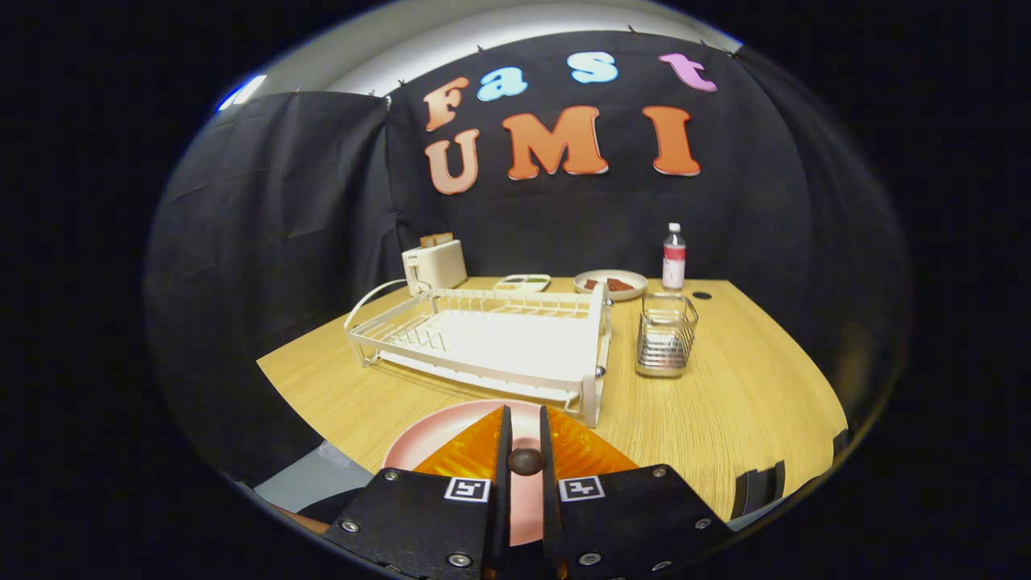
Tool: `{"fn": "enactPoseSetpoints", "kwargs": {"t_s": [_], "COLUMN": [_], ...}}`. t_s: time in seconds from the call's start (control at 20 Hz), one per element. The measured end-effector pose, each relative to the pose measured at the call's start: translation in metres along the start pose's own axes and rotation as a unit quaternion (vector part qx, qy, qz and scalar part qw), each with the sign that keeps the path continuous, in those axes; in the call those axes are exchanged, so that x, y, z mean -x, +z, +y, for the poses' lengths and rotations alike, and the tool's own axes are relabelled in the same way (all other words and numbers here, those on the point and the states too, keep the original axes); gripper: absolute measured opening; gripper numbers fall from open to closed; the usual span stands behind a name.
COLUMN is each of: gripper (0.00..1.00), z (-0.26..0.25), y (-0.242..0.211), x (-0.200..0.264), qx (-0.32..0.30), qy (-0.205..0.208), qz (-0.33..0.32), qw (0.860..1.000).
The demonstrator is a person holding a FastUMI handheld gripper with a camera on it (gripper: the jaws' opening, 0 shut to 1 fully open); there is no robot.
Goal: Take the plate from the dish rack, then take the spoon from the basket and place it into the plate.
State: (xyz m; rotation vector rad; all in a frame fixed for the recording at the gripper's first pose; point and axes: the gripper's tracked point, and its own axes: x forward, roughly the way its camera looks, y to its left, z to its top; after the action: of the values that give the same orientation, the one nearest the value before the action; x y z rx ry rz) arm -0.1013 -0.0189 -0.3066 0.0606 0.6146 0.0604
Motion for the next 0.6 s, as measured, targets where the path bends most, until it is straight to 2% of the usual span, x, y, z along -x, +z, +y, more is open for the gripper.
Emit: {"fn": "enactPoseSetpoints", "kwargs": {"t_s": [0.25, 0.35, 0.4, 0.6], "gripper": [0.21, 0.32, 0.42, 0.57], "z": [-0.001, 0.006, 0.009, 0.014], "y": [-0.006, 0.002, 0.008, 0.036], "x": [-0.006, -0.005, -0.004, -0.001], "qx": [-0.011, -0.009, -0.005, 0.005], "qy": [-0.004, 0.003, 0.004, -0.004], "qz": [0.002, -0.010, -0.019, -0.056], "qw": [1.000, 1.000, 1.000, 0.998]}}
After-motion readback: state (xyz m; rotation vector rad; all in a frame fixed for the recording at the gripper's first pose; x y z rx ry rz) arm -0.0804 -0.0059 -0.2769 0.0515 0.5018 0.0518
